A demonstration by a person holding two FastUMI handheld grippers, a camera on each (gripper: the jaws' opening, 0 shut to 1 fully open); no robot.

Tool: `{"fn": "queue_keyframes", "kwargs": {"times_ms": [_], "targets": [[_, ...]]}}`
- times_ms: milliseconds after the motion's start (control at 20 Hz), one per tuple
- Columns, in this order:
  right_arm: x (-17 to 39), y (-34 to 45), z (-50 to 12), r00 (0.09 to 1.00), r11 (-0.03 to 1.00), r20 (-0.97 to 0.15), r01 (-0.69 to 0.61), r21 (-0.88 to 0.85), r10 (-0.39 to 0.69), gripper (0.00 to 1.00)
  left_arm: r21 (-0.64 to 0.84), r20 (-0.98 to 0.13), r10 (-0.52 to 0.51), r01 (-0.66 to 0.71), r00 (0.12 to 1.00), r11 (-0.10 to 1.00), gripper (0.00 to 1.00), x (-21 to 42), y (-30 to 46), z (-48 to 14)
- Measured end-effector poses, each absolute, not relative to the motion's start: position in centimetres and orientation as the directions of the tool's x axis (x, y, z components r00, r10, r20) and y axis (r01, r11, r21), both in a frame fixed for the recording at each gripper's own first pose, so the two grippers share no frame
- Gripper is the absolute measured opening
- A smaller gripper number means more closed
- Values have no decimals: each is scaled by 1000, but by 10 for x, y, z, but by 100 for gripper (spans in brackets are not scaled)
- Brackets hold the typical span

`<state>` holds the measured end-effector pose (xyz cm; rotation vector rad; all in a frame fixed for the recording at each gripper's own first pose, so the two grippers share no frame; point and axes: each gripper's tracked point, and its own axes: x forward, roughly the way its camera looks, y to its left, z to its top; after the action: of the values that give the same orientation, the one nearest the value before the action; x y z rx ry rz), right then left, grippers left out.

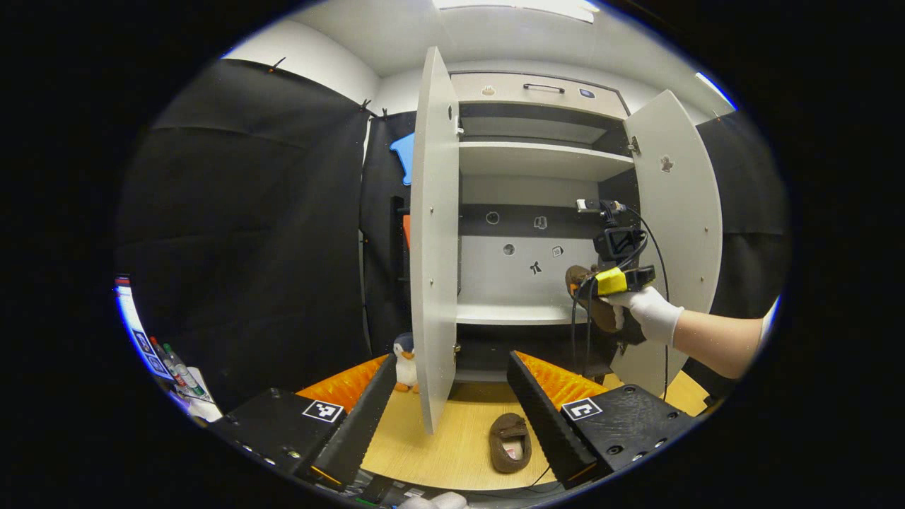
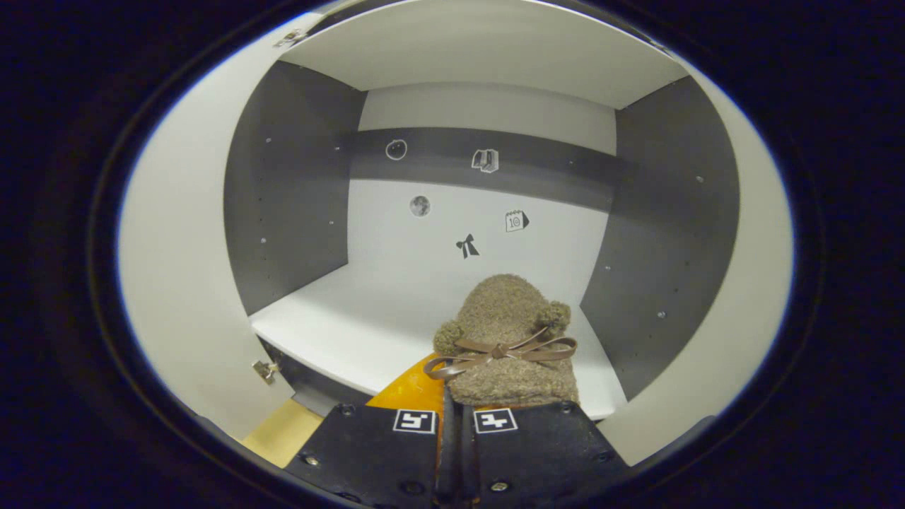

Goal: Grab one shoe with the right hand and put it into the shoe cabinet, grab the other shoe with the left hand and put it into the shoe cabinet; then close the right door with the right hand and the left door with the left hand.

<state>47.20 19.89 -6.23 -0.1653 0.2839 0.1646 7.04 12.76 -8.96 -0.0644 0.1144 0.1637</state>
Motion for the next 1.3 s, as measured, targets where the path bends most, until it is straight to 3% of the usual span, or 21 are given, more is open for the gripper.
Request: {"fn": "queue_keyframes", "kwargs": {"times_ms": [450, 800, 1000, 1050, 1100, 1150, 1300], "targets": [[573, 201, -80, 895, 980, -438, -157, -119, 90, 7, -36, -140, 266, -273, 954, 961, 96, 53, 138, -94], [589, 200, -106, 804, 986, -590, -147, -81, 72, 5, -40, -153, 304, -313, 940, 949, 96, 48, 142, -92], [587, 195, -107, 772, 988, -633, -133, -81, 52, 10, -42, -147, 298, -307, 943, 951, 96, 48, 143, -92], [584, 196, -106, 771, 988, -634, -138, -72, 62, 14, -42, -143, 296, -305, 944, 951, 96, 48, 143, -91], [581, 198, -104, 776, 987, -627, -147, -64, 75, 28, -40, -140, 294, -302, 946, 952, 96, 48, 143, -91], [578, 198, -99, 782, 987, -618, -149, -62, 80, 29, -38, -139, 293, -301, 946, 953, 96, 48, 143, -90], [560, 202, -83, 801, 985, -588, -167, -38, 113, 77, -43, -135, 278, -286, 951, 957, 96, 49, 142, -88]]}}
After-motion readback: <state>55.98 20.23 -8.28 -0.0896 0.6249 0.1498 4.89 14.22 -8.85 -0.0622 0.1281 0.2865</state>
